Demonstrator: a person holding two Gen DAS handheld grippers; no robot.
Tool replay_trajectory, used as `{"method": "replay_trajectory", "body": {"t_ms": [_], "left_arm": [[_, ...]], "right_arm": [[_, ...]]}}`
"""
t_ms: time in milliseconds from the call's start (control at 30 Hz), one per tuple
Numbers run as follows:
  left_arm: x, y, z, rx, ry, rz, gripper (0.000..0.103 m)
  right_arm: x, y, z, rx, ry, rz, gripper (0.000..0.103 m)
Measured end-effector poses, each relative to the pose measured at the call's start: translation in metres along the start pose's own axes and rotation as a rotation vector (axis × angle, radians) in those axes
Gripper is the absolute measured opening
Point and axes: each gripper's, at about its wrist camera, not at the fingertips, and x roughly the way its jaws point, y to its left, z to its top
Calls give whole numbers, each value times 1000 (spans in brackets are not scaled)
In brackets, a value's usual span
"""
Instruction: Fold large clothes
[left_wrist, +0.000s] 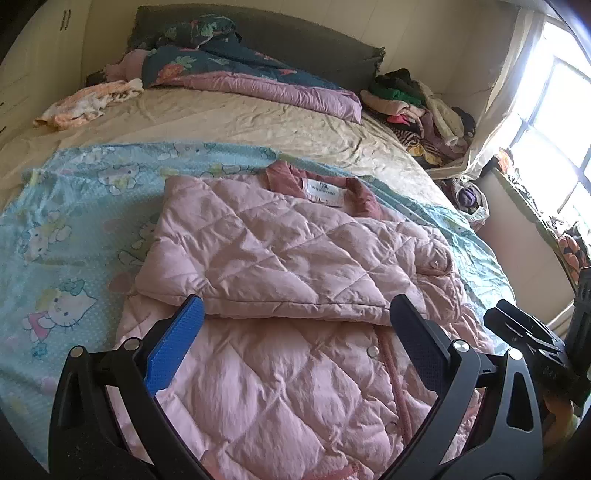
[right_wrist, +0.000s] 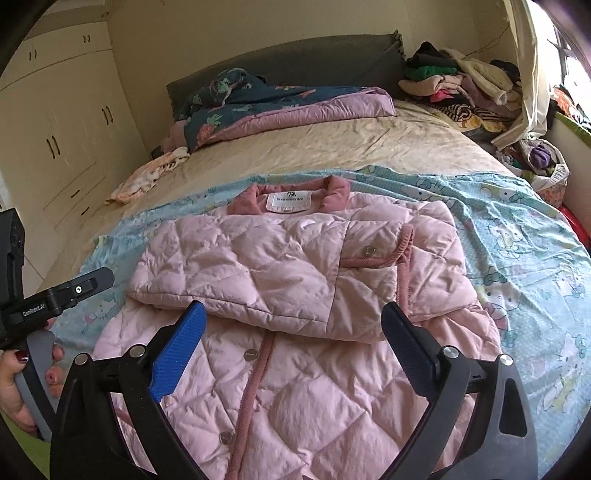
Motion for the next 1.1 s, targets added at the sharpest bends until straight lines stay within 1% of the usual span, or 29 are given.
{"method": "replay_trajectory", "body": {"t_ms": [667, 1100], "left_arm": [[-48, -10, -8, 16, -61, -14, 94], [-69, -14, -28, 29, -79, -11, 94]], "right_arm": [[-67, 5, 4, -4, -106, 13, 95], [-87, 1, -12, -22, -113, 3, 95]]}}
